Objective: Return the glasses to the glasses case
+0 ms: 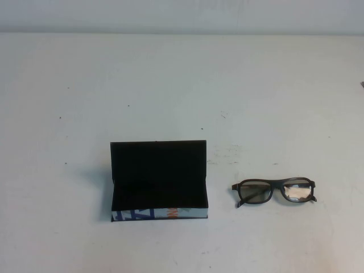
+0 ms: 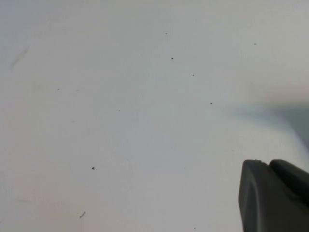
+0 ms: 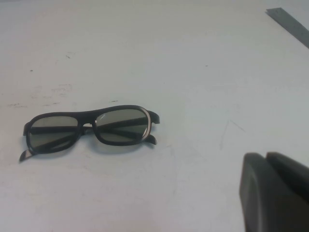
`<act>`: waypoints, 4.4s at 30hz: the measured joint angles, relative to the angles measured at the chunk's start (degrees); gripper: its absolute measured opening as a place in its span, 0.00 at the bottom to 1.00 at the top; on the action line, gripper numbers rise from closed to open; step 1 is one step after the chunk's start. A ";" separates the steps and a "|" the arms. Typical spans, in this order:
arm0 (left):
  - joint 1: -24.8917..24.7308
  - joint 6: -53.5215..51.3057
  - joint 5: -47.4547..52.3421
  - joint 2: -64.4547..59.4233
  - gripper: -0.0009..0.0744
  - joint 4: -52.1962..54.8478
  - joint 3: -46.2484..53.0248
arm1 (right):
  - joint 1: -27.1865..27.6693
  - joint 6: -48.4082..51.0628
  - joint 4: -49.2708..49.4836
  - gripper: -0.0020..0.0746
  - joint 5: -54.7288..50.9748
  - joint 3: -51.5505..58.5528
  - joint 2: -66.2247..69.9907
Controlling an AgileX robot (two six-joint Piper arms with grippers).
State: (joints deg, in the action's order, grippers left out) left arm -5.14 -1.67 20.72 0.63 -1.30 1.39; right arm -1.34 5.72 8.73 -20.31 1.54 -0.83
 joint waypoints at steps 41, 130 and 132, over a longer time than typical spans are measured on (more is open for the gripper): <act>0.00 0.00 0.00 0.00 0.01 0.00 0.00 | 0.00 0.00 16.67 0.01 1.52 0.00 0.00; 0.00 0.00 0.00 0.00 0.01 0.00 0.00 | -21.71 70.54 -6.12 0.53 -31.83 -71.39 101.82; 0.00 0.00 0.00 0.00 0.01 0.00 0.00 | -21.71 70.54 -6.25 0.53 -31.70 -71.39 102.48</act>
State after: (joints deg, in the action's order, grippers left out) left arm -5.14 -1.67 20.72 0.63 -1.30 1.39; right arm -23.04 76.25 2.48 -52.00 -69.85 101.66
